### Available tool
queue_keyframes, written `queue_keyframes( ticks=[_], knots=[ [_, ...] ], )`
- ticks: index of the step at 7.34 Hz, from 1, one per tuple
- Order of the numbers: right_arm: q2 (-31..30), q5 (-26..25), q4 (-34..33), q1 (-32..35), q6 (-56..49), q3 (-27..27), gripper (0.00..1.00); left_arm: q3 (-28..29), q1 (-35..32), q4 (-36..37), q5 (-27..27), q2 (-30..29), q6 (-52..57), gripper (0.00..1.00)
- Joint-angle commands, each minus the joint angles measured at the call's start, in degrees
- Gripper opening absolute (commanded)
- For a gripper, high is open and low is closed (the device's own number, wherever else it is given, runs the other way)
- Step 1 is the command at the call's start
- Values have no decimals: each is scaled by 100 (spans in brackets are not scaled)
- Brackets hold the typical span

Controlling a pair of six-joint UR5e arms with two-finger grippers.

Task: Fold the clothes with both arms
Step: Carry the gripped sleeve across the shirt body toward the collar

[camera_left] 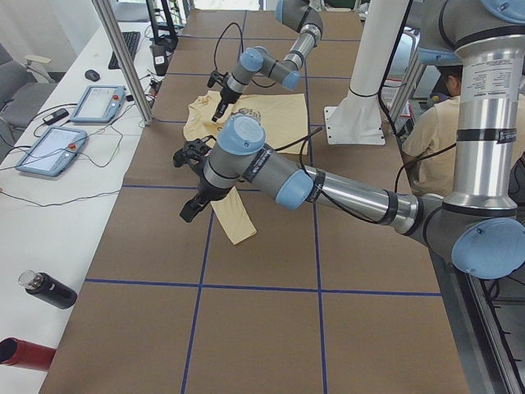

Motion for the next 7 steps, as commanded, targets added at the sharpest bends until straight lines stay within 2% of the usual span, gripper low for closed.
queue_keyframes(
  ticks=[1, 2, 3, 4, 5, 7],
  knots=[
    [322, 25, -208, -13, 185, -249, 100, -9, 0, 0, 0, 0, 0, 100],
    [610, 191, -1019, 31, 177, -240, 100, -18, 0, 0, 0, 0, 0, 100],
    [648, 645, -1706, 222, 142, -57, 100, -35, 26, -9, 0, -9, 9, 100],
    [553, 1250, -2052, 538, 29, 84, 100, -27, 183, -131, 9, -18, 0, 100],
    [65, 1491, -2108, 784, -399, 651, 100, -18, 611, -332, 17, -18, -35, 100],
    [-1392, 2271, -2117, 1460, -1462, 2336, 100, 9, 1175, -674, 70, 0, -1022, 100]
  ],
)
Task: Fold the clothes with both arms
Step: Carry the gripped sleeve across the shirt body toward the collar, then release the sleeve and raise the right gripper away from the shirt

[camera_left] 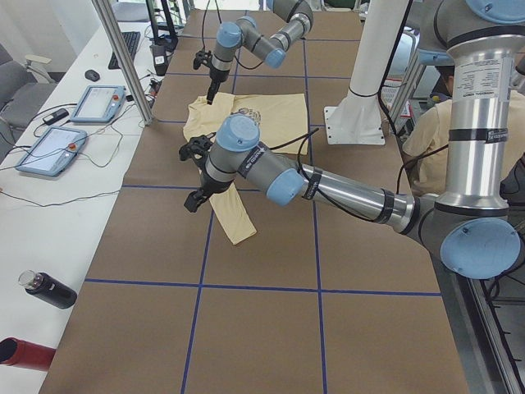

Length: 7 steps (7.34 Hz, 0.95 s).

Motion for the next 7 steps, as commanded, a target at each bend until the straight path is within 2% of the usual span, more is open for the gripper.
queue_keyframes(
  ticks=[1, 2, 3, 4, 5, 7],
  knots=[
    [-1782, 756, -29, 717, -1326, 1950, 100, 110, 661, -533, 130, 12, -1177, 100],
    [-2983, 1124, 23, 1068, -2247, 3038, 100, 293, 1020, -945, 549, 12, -1661, 100],
    [-3830, 1607, 32, 1507, -2839, 3702, 100, 608, 1346, -1515, 753, 12, -2214, 100],
    [-4605, 1829, 32, 1824, -3384, 4239, 100, 1038, 1636, -2399, 912, 12, -2881, 100],
    [-5195, 2049, 180, 2176, -3903, 4497, 100, 1503, 1874, -3165, 1192, 12, -3296, 100],
    [-6547, 2899, 1257, 3044, -4966, 4473, 100, 1736, 2357, -3419, 1763, 12, -3782, 100]
  ],
)
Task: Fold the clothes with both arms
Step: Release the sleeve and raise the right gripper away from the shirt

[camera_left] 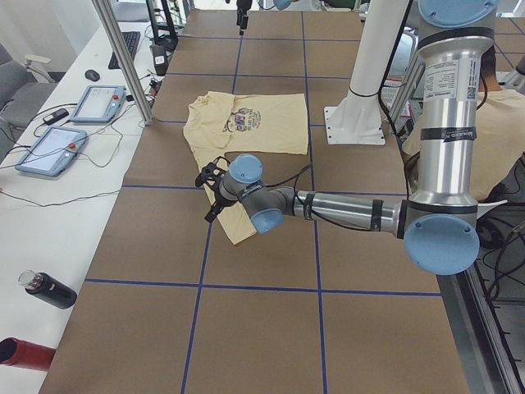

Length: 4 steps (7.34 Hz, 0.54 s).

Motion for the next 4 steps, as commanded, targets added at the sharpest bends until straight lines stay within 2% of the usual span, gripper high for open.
queue_keyframes(
  ticks=[1, 2, 4],
  knots=[
    [-1394, 667, 857, 943, -1007, 55, 100, 214, 496, -220, 595, 0, -478, 100],
    [-1582, 669, 929, 1069, -1123, 64, 100, 406, 602, -246, 780, 0, -480, 97],
    [-1584, 643, 930, 1070, -1116, 29, 100, 522, 839, -351, 949, 78, -488, 92]
  ],
)
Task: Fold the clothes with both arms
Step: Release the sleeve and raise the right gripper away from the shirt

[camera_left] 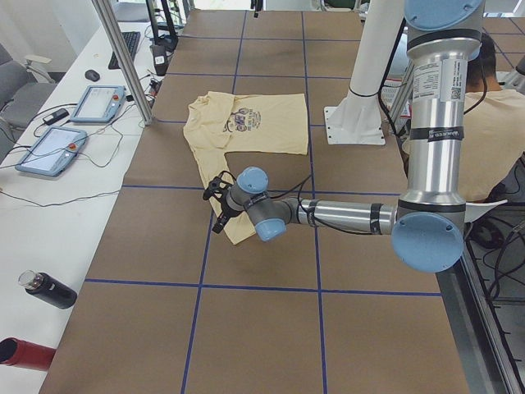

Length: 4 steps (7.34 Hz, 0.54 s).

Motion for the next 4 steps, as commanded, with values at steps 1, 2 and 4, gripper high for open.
queue_keyframes(
  ticks=[1, 2, 4],
  knots=[
    [-64, -11, 30, 41, -45, -14, 100, 111, 202, -202, 115, 160, -5, 89],
    [-55, -11, 30, 41, -45, -14, 100, 102, 211, -221, 107, 213, 12, 82],
    [-55, -29, 30, 41, -53, -14, 100, 259, 211, -317, 115, 214, 30, 66]
  ],
)
